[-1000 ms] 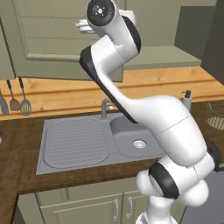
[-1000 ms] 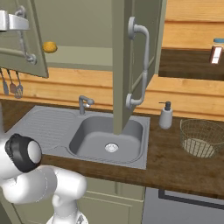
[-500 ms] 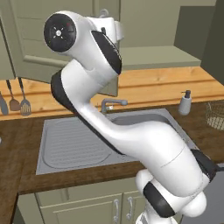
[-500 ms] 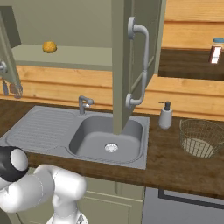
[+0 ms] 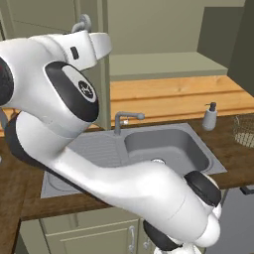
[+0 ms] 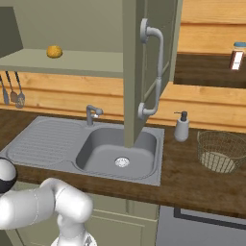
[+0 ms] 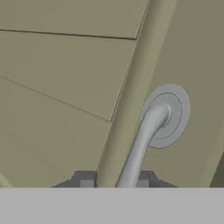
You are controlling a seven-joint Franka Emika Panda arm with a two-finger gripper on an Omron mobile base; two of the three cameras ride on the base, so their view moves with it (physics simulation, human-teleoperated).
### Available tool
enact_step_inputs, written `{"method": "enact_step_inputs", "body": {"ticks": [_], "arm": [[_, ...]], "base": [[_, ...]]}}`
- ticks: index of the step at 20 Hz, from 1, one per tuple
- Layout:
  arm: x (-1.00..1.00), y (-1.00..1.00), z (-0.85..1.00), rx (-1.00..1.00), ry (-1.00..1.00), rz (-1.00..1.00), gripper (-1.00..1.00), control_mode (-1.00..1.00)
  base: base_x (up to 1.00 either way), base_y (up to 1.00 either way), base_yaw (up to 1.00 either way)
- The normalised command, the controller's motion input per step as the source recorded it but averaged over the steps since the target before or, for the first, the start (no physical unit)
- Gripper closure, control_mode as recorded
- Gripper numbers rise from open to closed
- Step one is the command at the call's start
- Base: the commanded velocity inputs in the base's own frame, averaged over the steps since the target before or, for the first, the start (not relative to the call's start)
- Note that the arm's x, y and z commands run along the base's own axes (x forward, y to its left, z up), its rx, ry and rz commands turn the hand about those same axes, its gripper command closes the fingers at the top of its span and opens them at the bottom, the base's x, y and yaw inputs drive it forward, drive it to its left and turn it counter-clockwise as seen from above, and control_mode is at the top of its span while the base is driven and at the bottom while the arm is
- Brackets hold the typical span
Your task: Open the cabinet, pick up the bread from the cabinet and place it in the basket. Then move the basket to the dining counter.
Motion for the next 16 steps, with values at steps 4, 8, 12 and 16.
{"method": "enact_step_inputs", "body": {"ticks": [4,8,12,16], "arm": [[-0.24,0.21,-0.03,-0.01,0.0,-0.03,-1.0,-1.0],[-0.95,-0.13,-0.21,0.15,-0.04,0.0,-1.0,-1.0],[-0.94,-0.06,0.0,0.12,0.0,0.0,-1.0,-1.0],[-0.77,-0.89,-0.39,0.41,-0.02,0.02,-1.0,-1.0]], "base": [[0.0,0.0,0.0],[0.0,0.0,0.0],[0.0,0.0,0.0],[0.0,0.0,0.0]]}}
